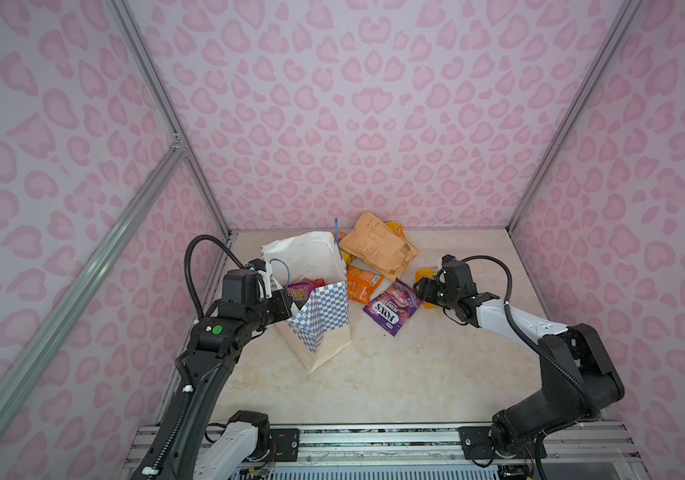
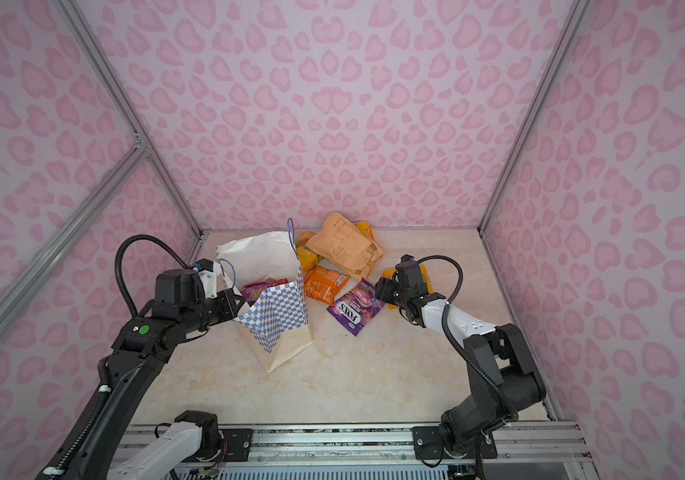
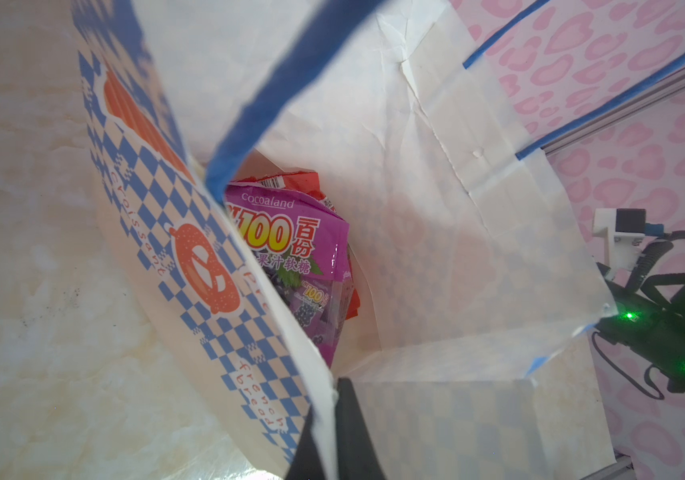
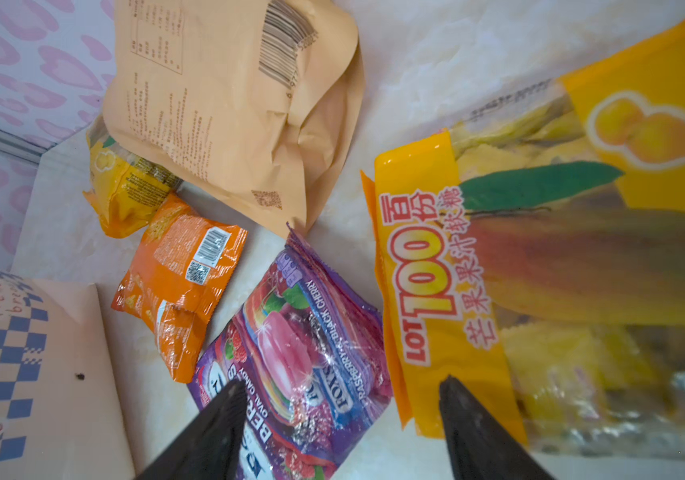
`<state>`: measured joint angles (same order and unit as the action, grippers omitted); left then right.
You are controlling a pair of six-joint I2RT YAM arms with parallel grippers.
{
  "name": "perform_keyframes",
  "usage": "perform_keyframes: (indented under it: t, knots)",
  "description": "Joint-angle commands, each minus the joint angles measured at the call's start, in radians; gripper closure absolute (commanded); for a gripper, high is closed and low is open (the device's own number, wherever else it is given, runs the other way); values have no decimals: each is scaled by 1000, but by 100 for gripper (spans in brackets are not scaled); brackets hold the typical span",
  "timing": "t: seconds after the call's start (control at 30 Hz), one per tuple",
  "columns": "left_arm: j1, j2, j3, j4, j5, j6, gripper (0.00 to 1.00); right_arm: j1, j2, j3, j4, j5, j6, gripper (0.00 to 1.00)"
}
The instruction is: Place the snacks into the paper bag
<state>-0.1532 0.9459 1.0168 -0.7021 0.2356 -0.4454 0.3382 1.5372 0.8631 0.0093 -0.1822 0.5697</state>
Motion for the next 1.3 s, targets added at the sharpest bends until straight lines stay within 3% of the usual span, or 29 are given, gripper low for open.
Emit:
perform_keyframes:
  t: [0.0, 0.1, 0.27, 0.57, 0.7, 0.93, 1.07, 1.27]
  knots:
    - [1, 2, 0, 47, -4, 7, 95, 34, -25, -38, 30, -72, 75, 16]
    - [1, -1, 0, 47, -2, 7, 95, 82, -66, -81, 5, -46, 127, 2]
    - [2, -3, -1, 49, 2, 5, 95, 116, -62, -139, 23, -29, 225, 2]
    - [3, -8, -1, 49, 1, 6, 95, 123, 101, -131, 149, -66, 305, 2]
    - [4, -8, 0, 50, 2, 7, 95, 170, 149, -36, 7, 99, 308, 2]
    - [8, -12, -1, 51, 5, 7, 95, 217, 256, 47, -70, 264, 370, 2]
    - [9, -14, 0, 51, 10, 7, 95, 258, 314, 125, -182, 430, 388, 8]
    - [11, -22, -1, 53, 6, 7, 95, 285, 407, 184, -213, 447, 432, 21]
